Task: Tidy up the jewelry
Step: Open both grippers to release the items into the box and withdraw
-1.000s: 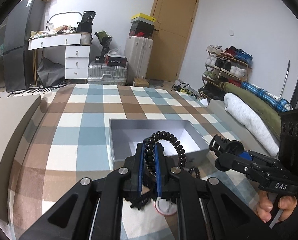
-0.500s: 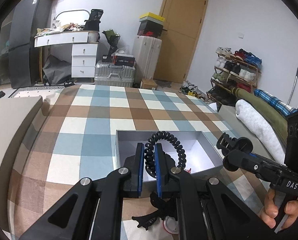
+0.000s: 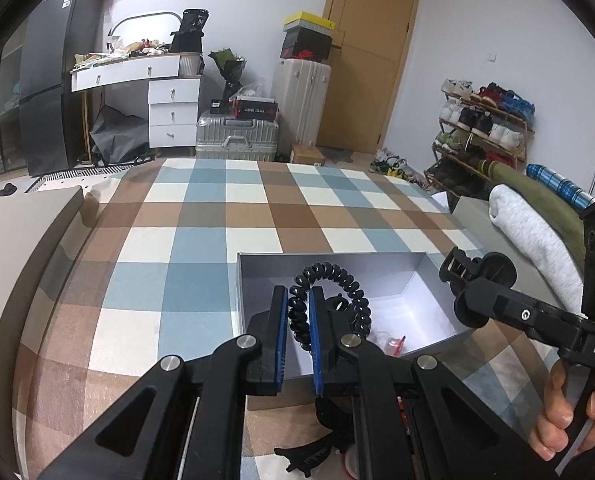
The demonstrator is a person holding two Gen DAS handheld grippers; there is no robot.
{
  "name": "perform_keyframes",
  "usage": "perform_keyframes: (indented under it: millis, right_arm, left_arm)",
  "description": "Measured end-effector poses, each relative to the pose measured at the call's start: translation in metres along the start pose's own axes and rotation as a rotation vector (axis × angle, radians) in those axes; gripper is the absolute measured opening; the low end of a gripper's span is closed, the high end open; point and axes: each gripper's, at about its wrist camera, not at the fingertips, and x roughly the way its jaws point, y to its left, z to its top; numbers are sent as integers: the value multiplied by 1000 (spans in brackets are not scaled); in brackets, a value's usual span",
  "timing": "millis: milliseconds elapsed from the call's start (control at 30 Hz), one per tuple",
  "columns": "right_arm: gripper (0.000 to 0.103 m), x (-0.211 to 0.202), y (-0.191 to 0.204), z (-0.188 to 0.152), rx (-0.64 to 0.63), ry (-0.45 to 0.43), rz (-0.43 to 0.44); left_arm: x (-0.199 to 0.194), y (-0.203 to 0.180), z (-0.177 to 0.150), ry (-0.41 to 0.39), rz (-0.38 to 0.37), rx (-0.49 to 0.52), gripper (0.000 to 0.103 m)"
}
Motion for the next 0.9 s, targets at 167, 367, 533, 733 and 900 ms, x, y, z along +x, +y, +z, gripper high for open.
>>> perform_keyframes:
  millis: [167, 367, 533, 733, 900]
  right_arm:
    - [51, 6, -8, -1, 22, 36, 5]
    - [51, 13, -11, -3, 31, 72, 10]
    - [51, 17, -14, -4, 34, 87, 12]
    - [51, 17, -19, -2, 58, 81, 6]
    - [54, 16, -20, 1, 108, 109, 32]
  left_arm:
    - [8, -4, 1, 21, 12, 16, 5]
    - [20, -8, 0, 55, 35, 37, 5]
    - [27, -11, 0, 73, 57, 49, 5]
    - [31, -10, 2, 82, 68, 53, 5]
    - [28, -7, 2, 111, 41, 24, 7]
